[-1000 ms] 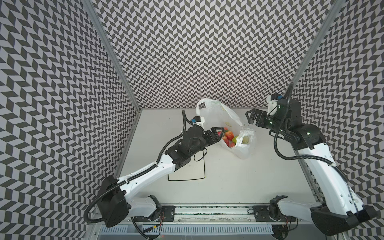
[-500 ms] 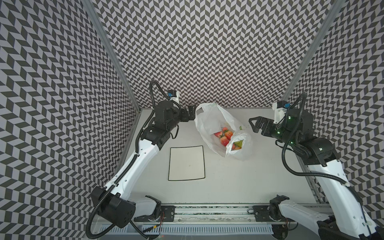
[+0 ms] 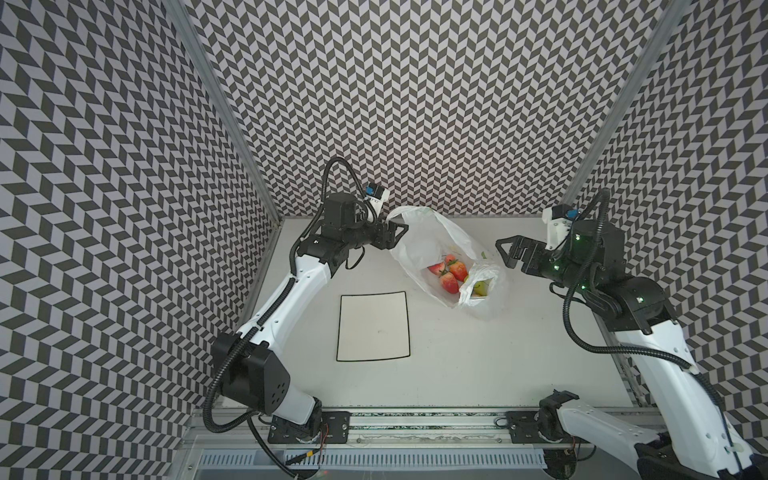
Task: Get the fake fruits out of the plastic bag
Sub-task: 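Pull the bag handle with the left gripper to open the bag mouth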
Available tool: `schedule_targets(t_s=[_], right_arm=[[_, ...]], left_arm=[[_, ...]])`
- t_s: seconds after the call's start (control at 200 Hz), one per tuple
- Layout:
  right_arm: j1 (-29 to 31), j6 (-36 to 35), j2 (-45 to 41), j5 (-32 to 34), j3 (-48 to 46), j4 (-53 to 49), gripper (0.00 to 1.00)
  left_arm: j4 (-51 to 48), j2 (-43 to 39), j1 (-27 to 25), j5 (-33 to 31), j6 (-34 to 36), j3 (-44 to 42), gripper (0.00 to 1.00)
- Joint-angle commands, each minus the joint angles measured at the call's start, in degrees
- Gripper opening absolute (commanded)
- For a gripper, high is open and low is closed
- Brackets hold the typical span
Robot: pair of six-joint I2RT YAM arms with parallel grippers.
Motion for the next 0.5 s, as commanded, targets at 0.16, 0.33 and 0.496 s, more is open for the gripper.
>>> schedule_targets(t_s=[0.16,0.33,0.496], right_arm=[[2.7,4.2,-0.6,-6.7,1.7,-6.4,0.99],[4.2,5.2,1.2,-5.1,3.3,-11.0,0.99],[6.9,7.0,3.3,-2.6,4.2,-12.5,0.99]], left_arm=[[2.9,0.5,-0.3,5.5,-3.1,-0.4,0.13],[8.6,-3.9,-2.8,5.0,-8.6,-5.6,0.00],[12.0,-8.2,-6.0,2.6,-13.3,-10.1,0.00]])
